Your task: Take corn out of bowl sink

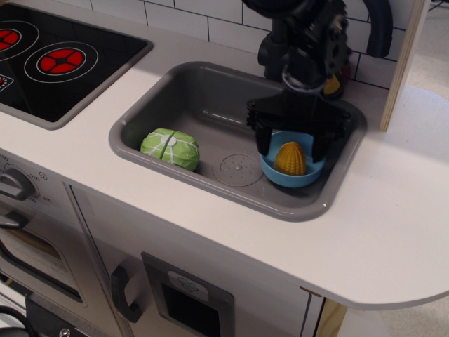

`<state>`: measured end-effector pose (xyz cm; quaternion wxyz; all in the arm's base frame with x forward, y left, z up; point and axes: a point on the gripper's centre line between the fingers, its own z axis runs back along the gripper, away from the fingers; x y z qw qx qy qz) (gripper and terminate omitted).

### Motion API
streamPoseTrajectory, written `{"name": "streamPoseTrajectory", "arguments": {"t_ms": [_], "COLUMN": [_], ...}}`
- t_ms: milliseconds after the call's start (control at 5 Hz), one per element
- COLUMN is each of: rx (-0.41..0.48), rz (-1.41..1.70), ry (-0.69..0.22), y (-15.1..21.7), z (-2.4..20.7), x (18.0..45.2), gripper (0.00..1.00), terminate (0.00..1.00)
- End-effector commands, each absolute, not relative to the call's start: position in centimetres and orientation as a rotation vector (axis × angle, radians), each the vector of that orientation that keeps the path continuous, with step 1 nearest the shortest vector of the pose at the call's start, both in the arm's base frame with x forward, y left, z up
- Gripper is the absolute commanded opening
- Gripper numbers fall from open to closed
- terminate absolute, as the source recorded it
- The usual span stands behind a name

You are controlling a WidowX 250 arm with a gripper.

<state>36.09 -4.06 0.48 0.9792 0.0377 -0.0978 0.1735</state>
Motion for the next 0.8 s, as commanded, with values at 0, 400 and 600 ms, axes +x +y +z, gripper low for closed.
{"name": "streamPoseTrajectory", "arguments": {"t_ms": [0, 400, 600], "rx": [0.084, 0.086, 0.090], "rz": [0.375, 0.386, 0.437], "ry": [-0.243, -0.258, -0.290], "y": [-4.8, -4.7, -4.2], "z": [1.0, 1.1, 1.9], "x": [37.5, 37.5, 37.9], "gripper": [1.00, 0.00, 0.00], "terminate": [0.00, 0.00, 0.00]}}
